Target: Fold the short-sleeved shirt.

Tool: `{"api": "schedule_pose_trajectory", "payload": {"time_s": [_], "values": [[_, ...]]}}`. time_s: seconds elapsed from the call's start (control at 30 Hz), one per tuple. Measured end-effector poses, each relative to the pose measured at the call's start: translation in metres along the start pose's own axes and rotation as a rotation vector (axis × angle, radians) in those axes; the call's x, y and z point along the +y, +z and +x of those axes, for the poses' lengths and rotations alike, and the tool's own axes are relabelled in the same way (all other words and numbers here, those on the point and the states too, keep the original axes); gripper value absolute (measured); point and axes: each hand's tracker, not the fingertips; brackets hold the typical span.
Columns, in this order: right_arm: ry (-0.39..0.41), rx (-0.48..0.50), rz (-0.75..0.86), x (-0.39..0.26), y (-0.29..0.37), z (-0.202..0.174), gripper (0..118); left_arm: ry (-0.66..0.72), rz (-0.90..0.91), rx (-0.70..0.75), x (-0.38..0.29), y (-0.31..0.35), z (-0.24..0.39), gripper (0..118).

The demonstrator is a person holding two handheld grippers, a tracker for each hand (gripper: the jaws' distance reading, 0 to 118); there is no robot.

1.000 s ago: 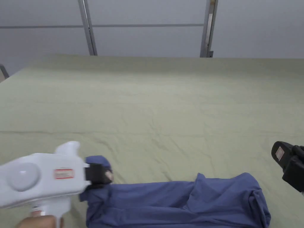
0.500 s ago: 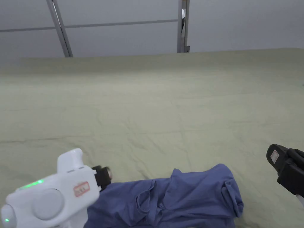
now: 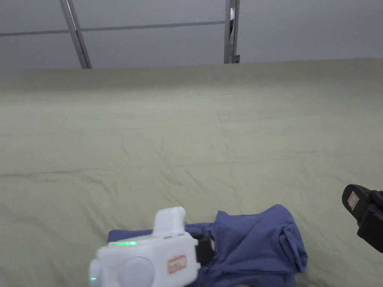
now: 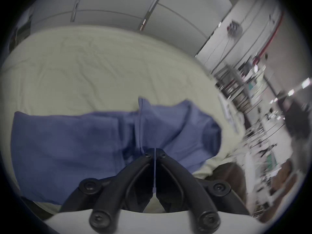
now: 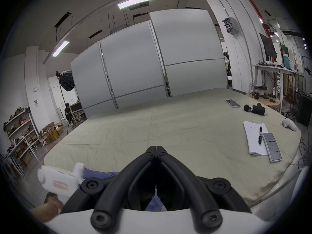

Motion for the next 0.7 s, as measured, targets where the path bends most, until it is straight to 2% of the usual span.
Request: {"api": "schedule_pose_trajectory", "payload": {"time_s": [0.1,0.13,0.17,0.23,0.27,0.37,0.47,0.5,0.53,0.57,0.6,0.7], "values": [[-0.018,-0.001,0.002,-0.001,-0.003,0.000,2,0.104,0.170,-0.057,0.025,0.069,-0.054,3],[-0.023,0.001,0.000,-0.002,-0.004,0.000,2,0.150,0.222,-0.071,0.028,0.088,-0.073,10],[-0.029,0.004,-0.002,-0.004,-0.005,-0.001,2,0.214,0.271,-0.072,0.029,0.105,-0.098,32],[-0.044,0.009,-0.009,-0.007,-0.008,-0.003,2,0.356,0.263,-0.059,0.031,0.123,-0.150,102],[-0.052,0.015,-0.014,-0.008,-0.010,-0.005,2,0.424,0.218,-0.067,0.028,0.124,-0.173,116],[-0.056,0.035,-0.031,-0.011,-0.013,-0.011,2,0.658,0.190,-0.180,0.005,0.108,-0.210,116],[-0.036,0.051,-0.046,-0.012,-0.013,-0.018,2,0.826,-0.012,-0.304,-0.020,0.054,-0.226,113],[-0.031,0.055,-0.048,-0.011,-0.012,-0.020,2,0.852,-0.035,-0.283,-0.029,0.037,-0.219,101],[-0.024,0.058,-0.049,-0.010,-0.012,-0.021,2,0.861,-0.061,-0.199,-0.037,0.020,-0.213,74],[-0.020,0.057,-0.050,-0.009,-0.010,-0.022,2,0.876,-0.033,-0.190,-0.044,0.011,-0.205,17],[-0.017,0.055,-0.051,-0.008,-0.009,-0.023,2,0.902,0.075,-0.310,-0.039,0.017,-0.200,14],[-0.010,0.053,-0.043,-0.002,-0.005,-0.021,2,0.879,0.037,-0.250,-0.030,0.036,-0.185,13]]}}
